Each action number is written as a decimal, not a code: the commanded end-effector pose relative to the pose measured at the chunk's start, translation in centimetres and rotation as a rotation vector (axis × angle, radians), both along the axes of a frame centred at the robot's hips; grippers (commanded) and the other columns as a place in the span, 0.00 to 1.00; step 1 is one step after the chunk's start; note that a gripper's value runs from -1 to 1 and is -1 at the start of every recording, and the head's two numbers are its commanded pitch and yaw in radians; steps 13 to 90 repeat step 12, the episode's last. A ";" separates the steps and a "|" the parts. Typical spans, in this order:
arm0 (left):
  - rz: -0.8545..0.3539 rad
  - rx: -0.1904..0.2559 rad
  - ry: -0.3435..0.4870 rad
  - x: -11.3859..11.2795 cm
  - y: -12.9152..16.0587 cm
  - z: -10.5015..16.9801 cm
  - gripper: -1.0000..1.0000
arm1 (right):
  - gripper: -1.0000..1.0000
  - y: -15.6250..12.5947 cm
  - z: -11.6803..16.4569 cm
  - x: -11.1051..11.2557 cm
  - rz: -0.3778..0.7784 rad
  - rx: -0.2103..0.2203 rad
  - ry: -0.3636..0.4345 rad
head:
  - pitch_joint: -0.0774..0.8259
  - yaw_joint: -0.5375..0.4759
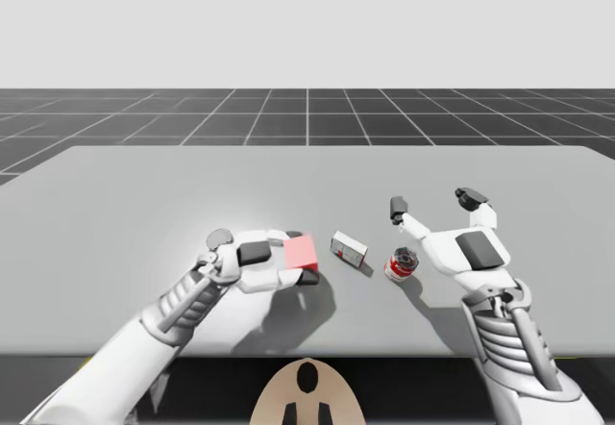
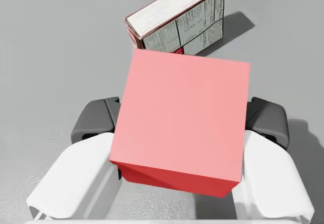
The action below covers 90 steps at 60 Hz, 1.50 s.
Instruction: Find the red cube and pick it up.
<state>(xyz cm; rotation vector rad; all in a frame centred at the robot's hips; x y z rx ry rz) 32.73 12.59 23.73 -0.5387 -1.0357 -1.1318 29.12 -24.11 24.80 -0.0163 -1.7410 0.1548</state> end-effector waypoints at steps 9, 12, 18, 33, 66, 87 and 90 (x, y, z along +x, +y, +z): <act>0.109 -0.143 -0.319 -1.3 0.4 14.2 1.00 | 0.00 0.2 -0.3 0.0 0.026 -0.036 -0.018 | 0.46 0.54; 0.118 -0.159 -0.388 -2.3 0.1 16.7 1.00 | 0.00 0.4 -0.3 -0.1 0.029 -0.042 -0.019 | 0.46 0.54; 0.118 -0.159 -0.388 -2.3 0.1 16.7 1.00 | 0.00 0.4 -0.3 -0.1 0.029 -0.042 -0.019 | 0.46 0.54; 0.118 -0.159 -0.388 -2.3 0.1 16.7 1.00 | 0.00 0.4 -0.3 -0.1 0.029 -0.042 -0.019 | 0.46 0.54; 0.118 -0.159 -0.388 -2.3 0.1 16.7 1.00 | 0.00 0.4 -0.3 -0.1 0.029 -0.042 -0.019 | 0.46 0.54; 0.118 -0.159 -0.388 -2.3 0.1 16.7 1.00 | 0.00 0.4 -0.3 -0.1 0.029 -0.042 -0.019 | 0.46 0.54; 0.118 -0.159 -0.388 -2.3 0.1 16.7 1.00 | 0.00 0.4 -0.3 -0.1 0.029 -0.042 -0.019 | 0.46 0.54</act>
